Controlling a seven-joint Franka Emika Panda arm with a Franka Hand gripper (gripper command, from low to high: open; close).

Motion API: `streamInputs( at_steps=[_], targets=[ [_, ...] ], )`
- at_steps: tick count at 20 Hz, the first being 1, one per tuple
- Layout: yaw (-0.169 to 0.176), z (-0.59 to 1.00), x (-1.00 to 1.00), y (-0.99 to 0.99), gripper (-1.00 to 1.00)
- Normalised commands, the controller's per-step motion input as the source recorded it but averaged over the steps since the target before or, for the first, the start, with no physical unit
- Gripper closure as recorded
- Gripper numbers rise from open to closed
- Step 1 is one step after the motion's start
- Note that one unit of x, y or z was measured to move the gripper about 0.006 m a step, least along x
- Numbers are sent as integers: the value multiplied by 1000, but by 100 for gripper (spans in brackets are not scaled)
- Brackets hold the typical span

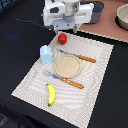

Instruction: Interact with the objects in diverse but meaningful ways.

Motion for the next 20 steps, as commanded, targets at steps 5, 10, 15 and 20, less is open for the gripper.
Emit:
streamInputs(
  at_steps=[5, 10, 15, 20],
  targets=[
    [0, -253, -581, 237, -100],
    [0, -254, -655, 254, -100],
    [0, -322, -576, 203, -100],
    [0, -341, -308, 82, -100]
  ],
)
